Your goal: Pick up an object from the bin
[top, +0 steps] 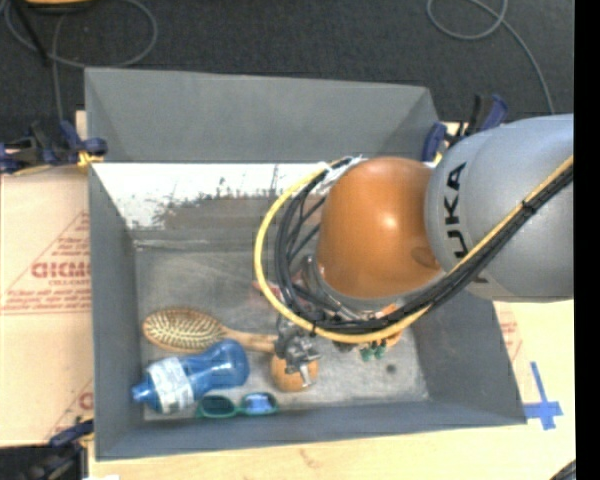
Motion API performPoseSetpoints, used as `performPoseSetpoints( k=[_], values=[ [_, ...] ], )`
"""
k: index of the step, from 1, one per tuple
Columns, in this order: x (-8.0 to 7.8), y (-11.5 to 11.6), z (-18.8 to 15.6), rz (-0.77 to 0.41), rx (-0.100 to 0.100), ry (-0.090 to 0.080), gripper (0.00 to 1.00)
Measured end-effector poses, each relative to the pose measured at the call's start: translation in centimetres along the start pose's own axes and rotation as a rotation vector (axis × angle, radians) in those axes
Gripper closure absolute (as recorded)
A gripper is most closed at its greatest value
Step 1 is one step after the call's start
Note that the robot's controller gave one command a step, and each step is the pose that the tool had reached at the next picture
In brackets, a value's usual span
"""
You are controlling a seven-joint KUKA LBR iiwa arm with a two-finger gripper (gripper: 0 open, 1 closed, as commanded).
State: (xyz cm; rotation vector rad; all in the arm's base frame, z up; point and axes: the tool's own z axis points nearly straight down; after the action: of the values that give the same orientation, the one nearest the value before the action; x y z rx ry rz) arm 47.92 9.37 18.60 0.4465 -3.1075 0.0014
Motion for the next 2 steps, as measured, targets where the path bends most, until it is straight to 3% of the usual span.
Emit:
performPoseSetpoints(
  k=[1, 2],
  values=[
    [-0.43, -0.60, 9.74, 0.140, -0.002, 0.001, 0.00],
    [-0.55, -0.62, 9.41, 0.139, -0.002, -0.004, 0.00]
  ],
)
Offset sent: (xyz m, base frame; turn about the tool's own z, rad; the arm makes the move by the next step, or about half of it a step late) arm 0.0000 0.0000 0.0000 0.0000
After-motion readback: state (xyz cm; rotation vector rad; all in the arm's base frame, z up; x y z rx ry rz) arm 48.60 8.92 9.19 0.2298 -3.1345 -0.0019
